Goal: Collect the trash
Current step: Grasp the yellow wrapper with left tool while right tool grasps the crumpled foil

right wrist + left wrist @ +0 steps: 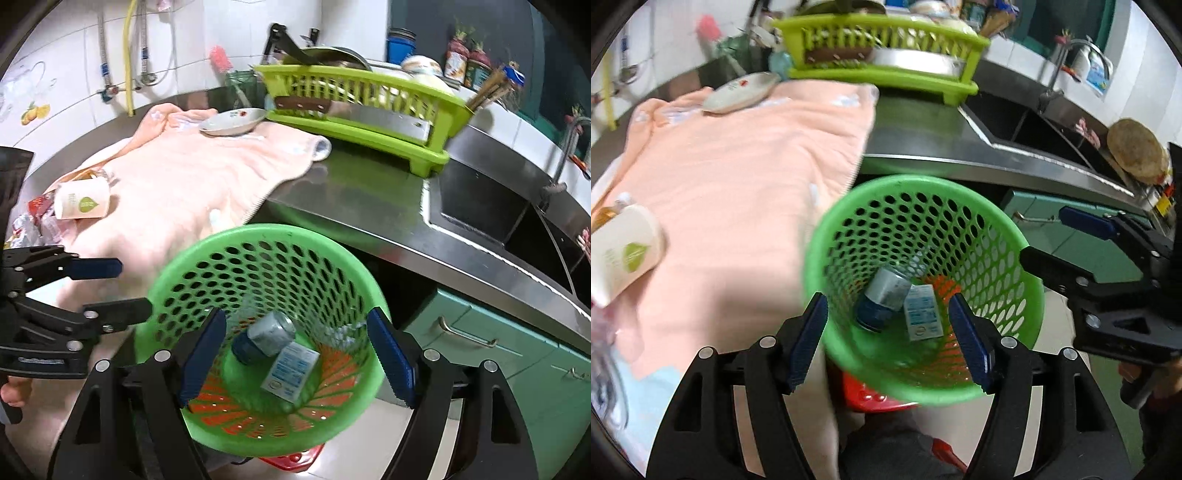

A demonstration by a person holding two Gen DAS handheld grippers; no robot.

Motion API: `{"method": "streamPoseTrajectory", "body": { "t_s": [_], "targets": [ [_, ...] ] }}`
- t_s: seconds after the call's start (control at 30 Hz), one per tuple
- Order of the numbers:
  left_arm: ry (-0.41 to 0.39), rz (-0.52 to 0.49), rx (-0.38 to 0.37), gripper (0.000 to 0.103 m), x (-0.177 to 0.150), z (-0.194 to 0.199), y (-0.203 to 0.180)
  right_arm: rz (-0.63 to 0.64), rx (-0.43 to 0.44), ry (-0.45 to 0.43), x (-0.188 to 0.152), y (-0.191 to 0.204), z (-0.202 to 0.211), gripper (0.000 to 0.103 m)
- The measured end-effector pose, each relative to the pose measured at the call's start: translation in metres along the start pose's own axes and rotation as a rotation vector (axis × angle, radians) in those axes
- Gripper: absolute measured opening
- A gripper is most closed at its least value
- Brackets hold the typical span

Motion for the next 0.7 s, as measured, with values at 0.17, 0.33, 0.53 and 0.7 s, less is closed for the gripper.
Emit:
{"method": "streamPoseTrajectory", "body": {
  "t_s": [0.17,0.33,0.53,0.7],
  "targets": [
    [-0.058,0.032,0.062,0.069,-0.014,0.038,0.032,0.032,0.04,-0.012,0.01,0.029,0.003,0.081],
    [-0.108,0.113,0.135,0.069,-0.031,0.077,0.08,0.063,0.101,-0.017,0.024,0.067,0.002,0.082],
    [-0.16,0.196,0.28,0.072,-0.054,0.118,0.144,0.134,0.152,-0.03,0.04,0.117,-0.001,0.085],
    [-0.185,0.273,0.428,0.075,-0.083,0.15,0.202,0.18,0.197,-0.037,0.05,0.153,-0.003,0.085]
  ]
}}
Point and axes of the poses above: each gripper's, at about its wrist camera, not at the fingertips, and z roughly against the way its jaws point, y to its left, x to its top, the point moved 4 cm from there along -z, roughly the way its jaws point, and after that the axes turned 7 degrees about x, right-handed, at the moved point
